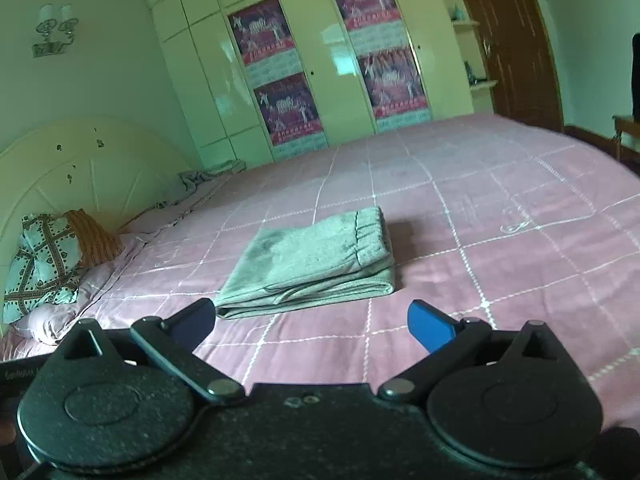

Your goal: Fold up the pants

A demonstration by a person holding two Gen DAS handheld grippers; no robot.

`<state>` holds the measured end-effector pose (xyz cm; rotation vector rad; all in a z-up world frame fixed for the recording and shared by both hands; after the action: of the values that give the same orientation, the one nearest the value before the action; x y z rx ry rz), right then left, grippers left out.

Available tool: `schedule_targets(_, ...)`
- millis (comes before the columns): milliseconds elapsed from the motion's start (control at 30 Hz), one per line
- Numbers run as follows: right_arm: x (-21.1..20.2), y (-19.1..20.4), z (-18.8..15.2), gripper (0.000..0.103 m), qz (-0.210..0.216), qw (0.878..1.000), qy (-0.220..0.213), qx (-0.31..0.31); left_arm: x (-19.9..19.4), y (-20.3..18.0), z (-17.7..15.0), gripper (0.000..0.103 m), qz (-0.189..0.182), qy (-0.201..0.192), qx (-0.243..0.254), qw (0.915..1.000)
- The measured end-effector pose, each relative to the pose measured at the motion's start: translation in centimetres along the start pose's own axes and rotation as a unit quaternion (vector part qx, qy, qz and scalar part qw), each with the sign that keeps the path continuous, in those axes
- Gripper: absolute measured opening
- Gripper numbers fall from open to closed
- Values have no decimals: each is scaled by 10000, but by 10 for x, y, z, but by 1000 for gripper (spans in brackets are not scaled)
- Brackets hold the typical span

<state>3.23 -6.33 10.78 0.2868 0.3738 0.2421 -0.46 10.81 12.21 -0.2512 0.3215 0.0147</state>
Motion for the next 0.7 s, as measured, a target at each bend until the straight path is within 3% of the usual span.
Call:
schedule_targets(367, -63, 35, -19, 103, -191, 9976, -246, -619, -80, -18, 8, 103, 122, -402, 415, 9983)
schedule_targets(500, -70, 39, -11, 103, -262, 9967, -537, -542, -89, -15, 7, 103, 170, -473, 463, 9977)
schedule_targets(700, -68, 48, -17, 103, -298, 9952, -625, -696, -94, -7, 9, 103, 181, -564, 386, 9975)
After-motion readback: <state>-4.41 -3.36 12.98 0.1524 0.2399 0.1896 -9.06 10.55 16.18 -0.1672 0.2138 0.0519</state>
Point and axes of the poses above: each gripper's, at about its wrist camera, not at the fingertips, and x roughly the way its jaws point, y to its left, z to its top, the point moved 1 cm from there along x, roughly the way its jaws point, and after that the axes turned 7 degrees about -y, right-handed, at the moved point
